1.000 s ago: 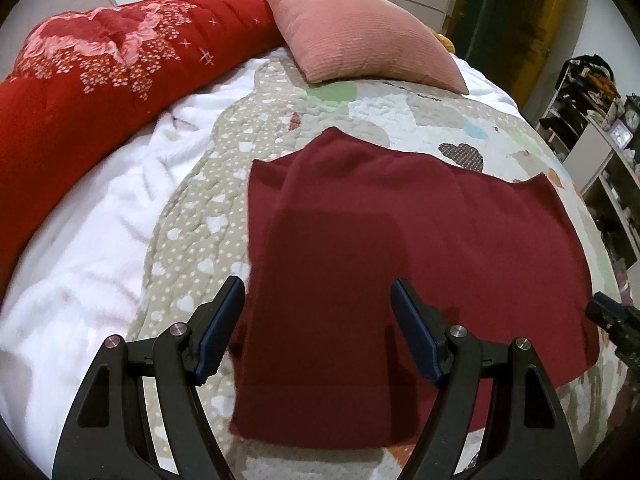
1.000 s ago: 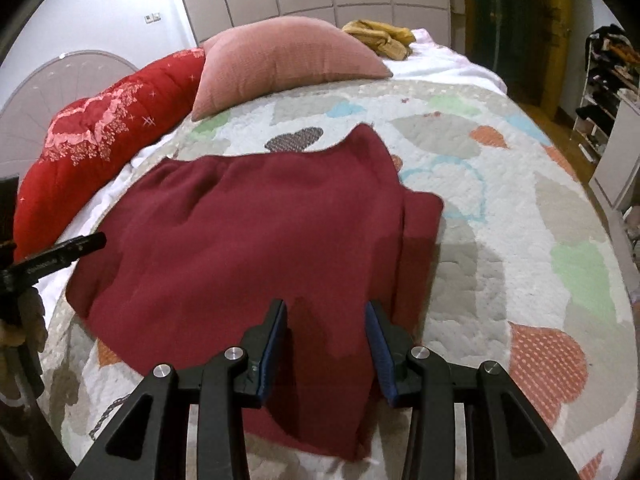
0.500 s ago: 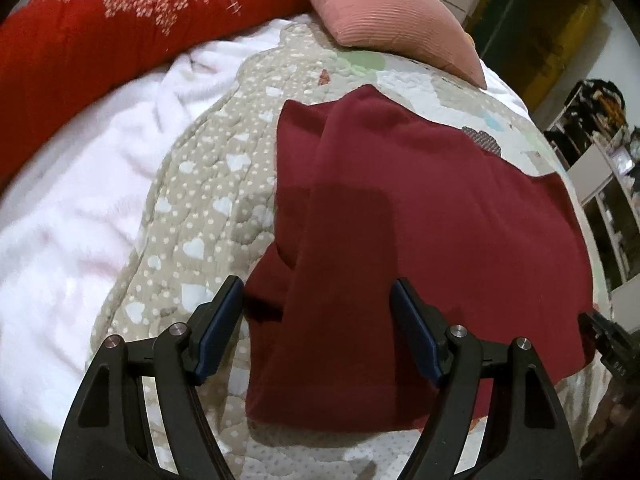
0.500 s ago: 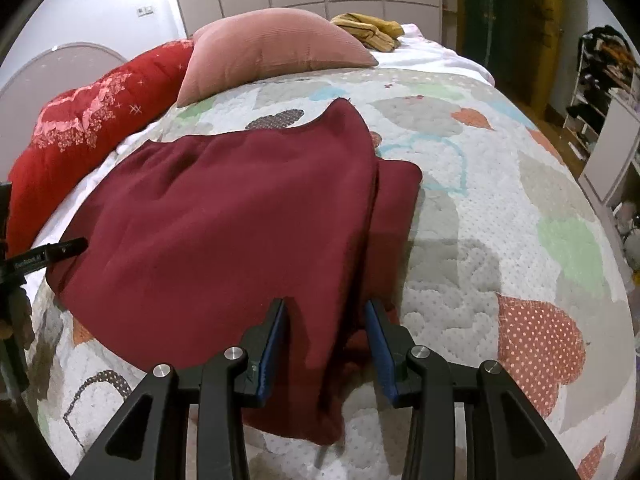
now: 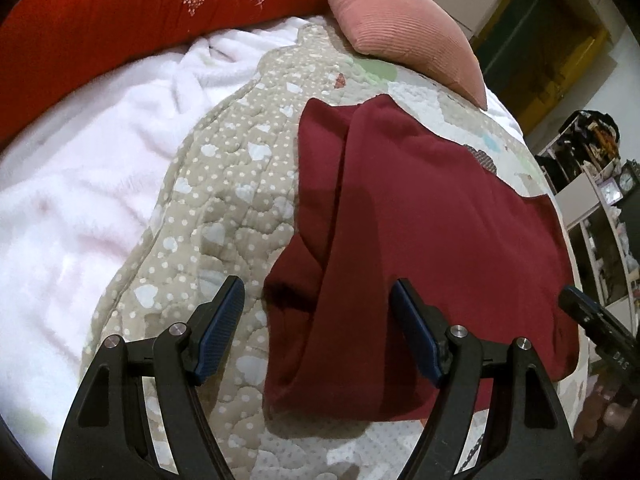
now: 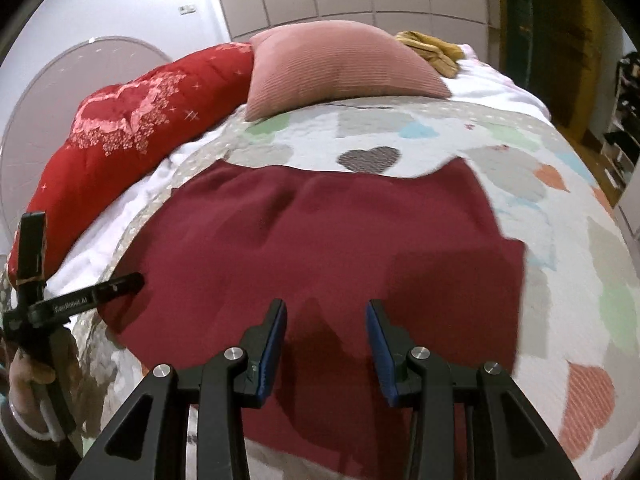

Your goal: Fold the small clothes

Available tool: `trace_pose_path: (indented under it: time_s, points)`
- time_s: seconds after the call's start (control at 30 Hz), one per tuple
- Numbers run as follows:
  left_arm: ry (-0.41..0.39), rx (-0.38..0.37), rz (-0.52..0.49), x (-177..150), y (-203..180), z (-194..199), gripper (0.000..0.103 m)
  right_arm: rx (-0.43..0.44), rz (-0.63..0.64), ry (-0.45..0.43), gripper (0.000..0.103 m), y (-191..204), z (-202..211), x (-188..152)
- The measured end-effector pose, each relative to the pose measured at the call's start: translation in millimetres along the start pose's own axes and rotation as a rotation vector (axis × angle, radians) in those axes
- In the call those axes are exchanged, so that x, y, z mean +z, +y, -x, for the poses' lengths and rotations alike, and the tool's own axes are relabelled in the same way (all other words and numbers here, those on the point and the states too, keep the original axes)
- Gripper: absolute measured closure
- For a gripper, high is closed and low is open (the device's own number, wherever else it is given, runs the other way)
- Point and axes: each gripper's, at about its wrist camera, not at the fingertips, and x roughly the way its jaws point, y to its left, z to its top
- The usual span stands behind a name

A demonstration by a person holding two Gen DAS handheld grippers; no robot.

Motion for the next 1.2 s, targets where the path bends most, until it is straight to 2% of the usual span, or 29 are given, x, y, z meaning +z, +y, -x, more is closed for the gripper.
trace_pose_path:
  time_s: [0.33, 0.5, 0.57, 0.7, 0.87, 1.03, 1.2]
  points:
    - [-0.015, 0.008, -0.008, 1, -3, -8, 0.022, 0.016, -0.032, 0.017, 0.064, 1, -17, 4]
    - [-0.031, 0.017, -0.025, -1, -5, -11, 0.021, -0.016, 0.012, 0.056, 0.064, 9, -43, 2]
    - [-0.033, 0.013, -0.031, -1, -4, -12, 0.019, -0.036, 0.025, 0.045, 0.064, 13, -50, 2]
    - [-0.051, -0.004, -0.033, -1, -2, -13, 0.018, -0.066, 0.06, 0.052, 0.064, 27, -53, 17]
    - [-0.063, -0.039, -0.03, -3, 1, -10, 0.018, 0.037, 0.062, 0.033, 0.064, 63, -55, 49]
    - [-0.065, -0.104, 0.007, -7, 13, -1, 0.018, 0.223, 0.013, 0.085, 0.06, 114, -79, 88]
    - [-0.061, -0.151, 0.03, -7, 21, 4, 0.018, 0.186, 0.084, 0.183, 0.06, 161, -124, 107]
